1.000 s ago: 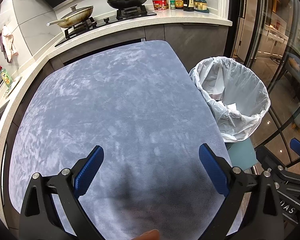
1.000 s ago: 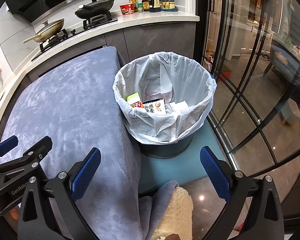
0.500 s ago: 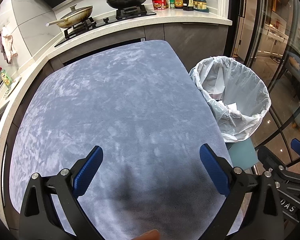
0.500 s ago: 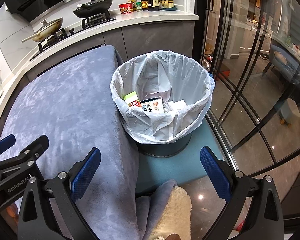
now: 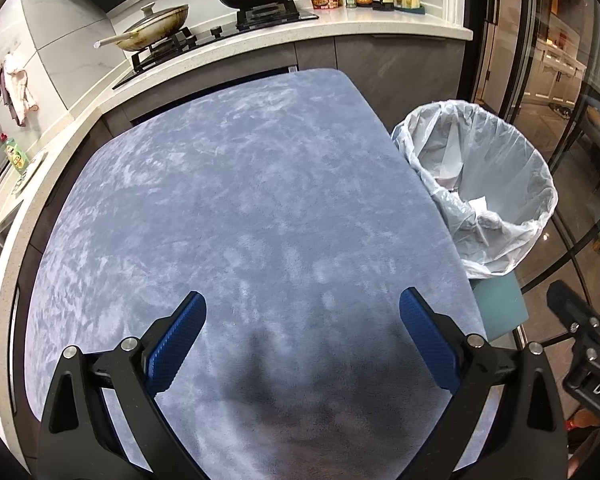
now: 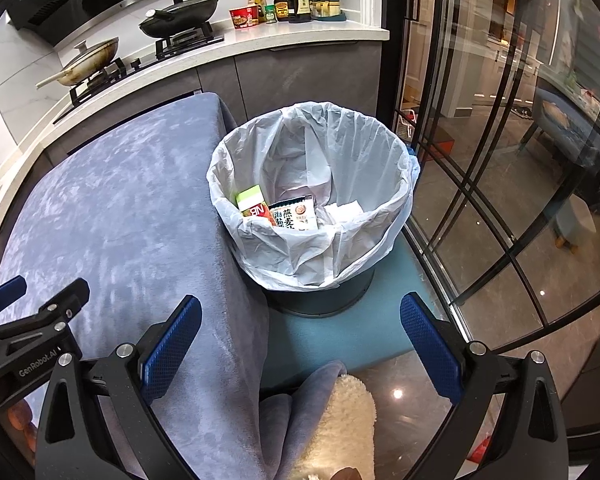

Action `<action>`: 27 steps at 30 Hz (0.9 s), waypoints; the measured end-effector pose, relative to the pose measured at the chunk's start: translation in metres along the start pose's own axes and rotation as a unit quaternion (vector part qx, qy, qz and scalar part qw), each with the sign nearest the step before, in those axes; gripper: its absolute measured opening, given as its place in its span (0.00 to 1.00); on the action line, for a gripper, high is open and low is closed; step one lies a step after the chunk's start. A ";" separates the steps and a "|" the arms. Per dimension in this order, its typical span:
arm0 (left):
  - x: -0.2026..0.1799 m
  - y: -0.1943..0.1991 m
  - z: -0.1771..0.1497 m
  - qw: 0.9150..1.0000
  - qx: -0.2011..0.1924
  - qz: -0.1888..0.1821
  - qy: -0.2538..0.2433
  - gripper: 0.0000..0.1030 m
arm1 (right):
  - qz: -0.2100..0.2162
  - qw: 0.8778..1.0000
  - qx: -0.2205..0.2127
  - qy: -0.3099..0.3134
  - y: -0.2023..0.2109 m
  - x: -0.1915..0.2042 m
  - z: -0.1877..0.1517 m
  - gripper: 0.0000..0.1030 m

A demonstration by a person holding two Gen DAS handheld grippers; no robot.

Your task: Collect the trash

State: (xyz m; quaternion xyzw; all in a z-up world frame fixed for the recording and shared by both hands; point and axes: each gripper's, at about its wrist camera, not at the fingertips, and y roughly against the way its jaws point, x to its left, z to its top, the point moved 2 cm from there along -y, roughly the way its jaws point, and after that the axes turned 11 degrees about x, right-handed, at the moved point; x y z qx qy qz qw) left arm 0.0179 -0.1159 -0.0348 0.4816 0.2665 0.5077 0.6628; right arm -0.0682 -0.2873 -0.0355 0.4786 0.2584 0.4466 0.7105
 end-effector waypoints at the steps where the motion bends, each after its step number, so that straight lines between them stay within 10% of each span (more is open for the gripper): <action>1: 0.000 -0.001 -0.001 1.000 0.002 0.003 0.003 0.90 | 0.000 1.000 0.000 0.000 0.000 -0.001 0.000 0.93; 27: -0.005 -0.006 0.000 1.000 0.009 -0.014 -0.010 0.90 | -0.006 1.000 0.006 -0.008 -0.008 -0.007 0.001 0.93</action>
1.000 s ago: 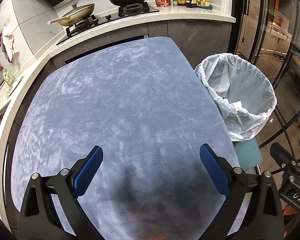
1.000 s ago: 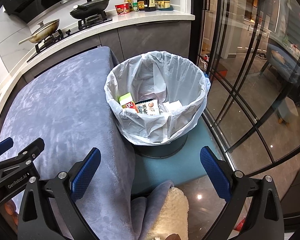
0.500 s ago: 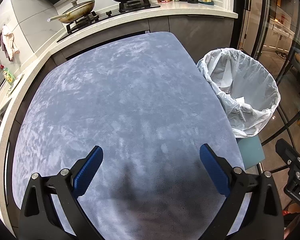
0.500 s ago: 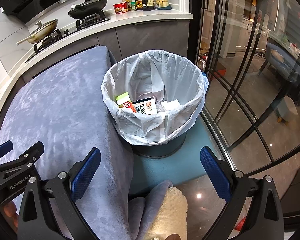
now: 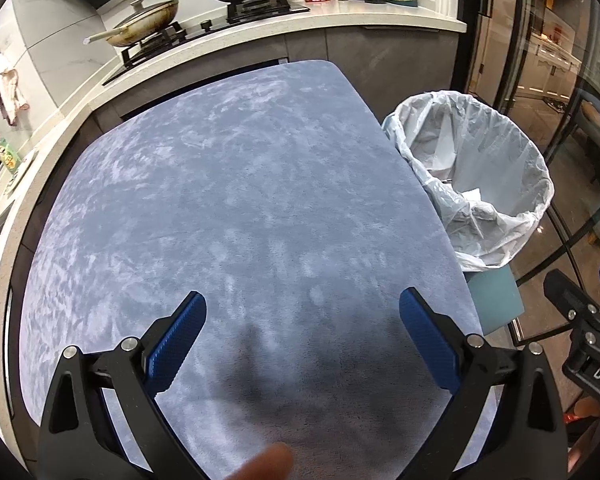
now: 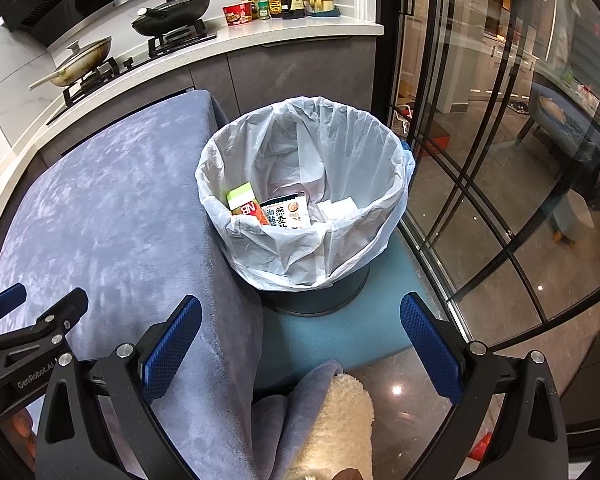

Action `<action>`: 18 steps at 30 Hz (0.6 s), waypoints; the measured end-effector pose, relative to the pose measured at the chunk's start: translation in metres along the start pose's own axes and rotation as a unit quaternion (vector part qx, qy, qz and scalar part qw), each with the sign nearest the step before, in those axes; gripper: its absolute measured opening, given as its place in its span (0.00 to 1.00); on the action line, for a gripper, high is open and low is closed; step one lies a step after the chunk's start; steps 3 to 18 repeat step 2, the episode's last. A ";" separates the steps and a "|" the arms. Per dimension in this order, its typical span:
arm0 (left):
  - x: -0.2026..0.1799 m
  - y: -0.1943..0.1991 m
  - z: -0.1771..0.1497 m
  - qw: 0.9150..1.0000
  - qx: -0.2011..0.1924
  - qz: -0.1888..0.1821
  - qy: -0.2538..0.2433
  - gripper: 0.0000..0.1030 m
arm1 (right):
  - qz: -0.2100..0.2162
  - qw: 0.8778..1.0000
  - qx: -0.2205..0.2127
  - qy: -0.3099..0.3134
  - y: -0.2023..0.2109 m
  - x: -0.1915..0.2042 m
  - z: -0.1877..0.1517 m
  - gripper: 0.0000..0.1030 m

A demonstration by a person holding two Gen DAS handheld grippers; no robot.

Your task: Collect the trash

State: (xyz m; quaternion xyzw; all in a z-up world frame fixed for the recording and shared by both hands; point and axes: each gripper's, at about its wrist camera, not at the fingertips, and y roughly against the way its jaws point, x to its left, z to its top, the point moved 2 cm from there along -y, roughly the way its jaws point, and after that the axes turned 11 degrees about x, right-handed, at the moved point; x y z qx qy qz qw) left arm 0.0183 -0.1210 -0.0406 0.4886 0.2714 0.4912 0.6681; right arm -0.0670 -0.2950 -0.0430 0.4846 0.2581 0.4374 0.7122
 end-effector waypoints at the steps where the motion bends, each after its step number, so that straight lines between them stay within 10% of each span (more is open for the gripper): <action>1: -0.001 0.000 0.000 1.000 -0.001 -0.001 -0.001 0.90 | -0.001 1.000 0.000 0.000 0.000 0.000 0.000 0.93; 18: -0.001 0.000 0.000 1.000 -0.001 -0.001 -0.002 0.90 | -0.002 1.000 0.000 0.000 0.000 0.000 0.000 0.93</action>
